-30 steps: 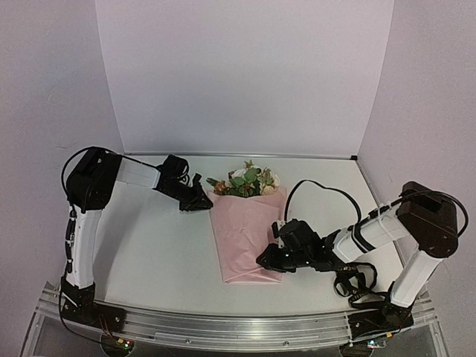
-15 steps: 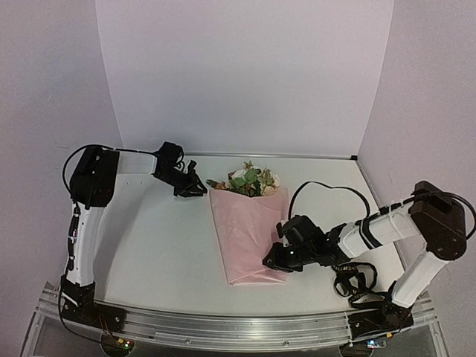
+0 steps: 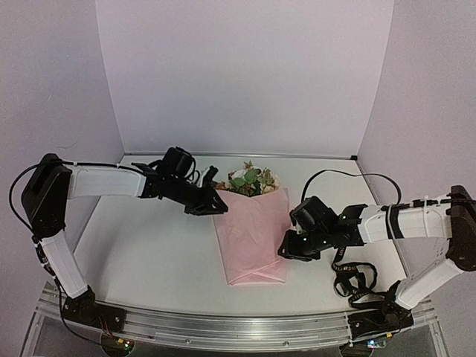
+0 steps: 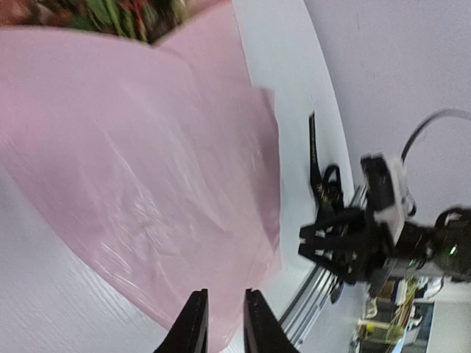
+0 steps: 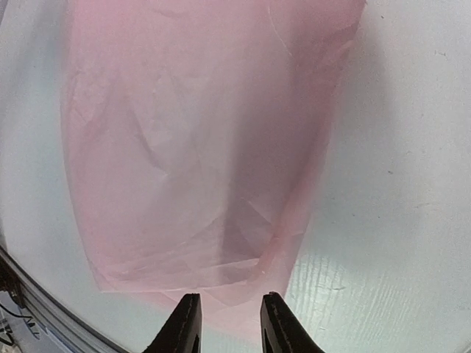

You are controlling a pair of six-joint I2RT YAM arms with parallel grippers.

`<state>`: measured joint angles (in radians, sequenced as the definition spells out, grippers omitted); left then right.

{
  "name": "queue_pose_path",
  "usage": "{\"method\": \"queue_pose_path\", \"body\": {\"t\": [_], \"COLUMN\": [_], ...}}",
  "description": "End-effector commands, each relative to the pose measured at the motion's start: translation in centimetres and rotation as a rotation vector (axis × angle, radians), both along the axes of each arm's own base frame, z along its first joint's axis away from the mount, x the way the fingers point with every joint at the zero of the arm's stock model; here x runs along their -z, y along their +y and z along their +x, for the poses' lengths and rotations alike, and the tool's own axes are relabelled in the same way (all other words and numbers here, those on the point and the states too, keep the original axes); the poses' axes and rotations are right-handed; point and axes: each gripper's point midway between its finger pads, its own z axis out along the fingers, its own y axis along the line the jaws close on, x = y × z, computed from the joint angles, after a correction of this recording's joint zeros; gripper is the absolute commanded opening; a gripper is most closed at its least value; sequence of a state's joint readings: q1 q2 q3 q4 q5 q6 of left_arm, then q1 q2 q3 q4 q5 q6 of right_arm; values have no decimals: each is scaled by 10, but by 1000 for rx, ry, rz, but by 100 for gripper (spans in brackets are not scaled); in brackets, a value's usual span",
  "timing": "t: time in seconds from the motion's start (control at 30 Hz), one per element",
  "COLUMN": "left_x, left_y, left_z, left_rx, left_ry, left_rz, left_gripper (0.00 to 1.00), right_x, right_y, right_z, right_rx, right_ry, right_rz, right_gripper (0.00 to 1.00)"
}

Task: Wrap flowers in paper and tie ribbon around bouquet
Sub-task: Press the fold line on the folded bouquet.

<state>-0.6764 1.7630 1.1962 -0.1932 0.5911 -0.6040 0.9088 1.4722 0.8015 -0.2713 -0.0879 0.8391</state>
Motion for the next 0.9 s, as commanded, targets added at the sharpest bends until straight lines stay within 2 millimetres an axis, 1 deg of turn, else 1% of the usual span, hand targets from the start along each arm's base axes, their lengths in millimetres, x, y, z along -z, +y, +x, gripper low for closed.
{"method": "queue_pose_path", "body": {"t": [0.0,0.07,0.17,0.27,0.43,0.53,0.63,0.77,0.87], "left_x": [26,34,45,48,61,73,86,98,102], "left_y": [-11,-13,-9,-15,-28,-33,-34,-35,-38], "left_z": [-55,-79,-107,-126,-146,-153,-158,-164,-165], "left_rx": [61,96,124,156,209,229,242,261,268], "left_ry": [58,75,92,104,141,157,181,211,214], "left_rz": [25,45,76,64,63,80,95,108,105], "left_gripper": [14,13,11,10,8,7,6,6,6], "right_x": [-6,-11,-13,-7,-2,4,17,33,42], "right_y": [2,8,8,10,32,37,27,12,7], "right_z": [5,6,3,-1,5,6,5,2,0], "right_rx": [-33,-39,-57,-70,-84,-88,-68,-50,-42], "right_ry": [-12,-16,-28,-16,-4,8,13,20,30], "right_rz": [-39,-24,-43,-59,-18,-27,-67,-122,-145], "right_gripper": [27,26,27,29,28,26,24,22,21]}}
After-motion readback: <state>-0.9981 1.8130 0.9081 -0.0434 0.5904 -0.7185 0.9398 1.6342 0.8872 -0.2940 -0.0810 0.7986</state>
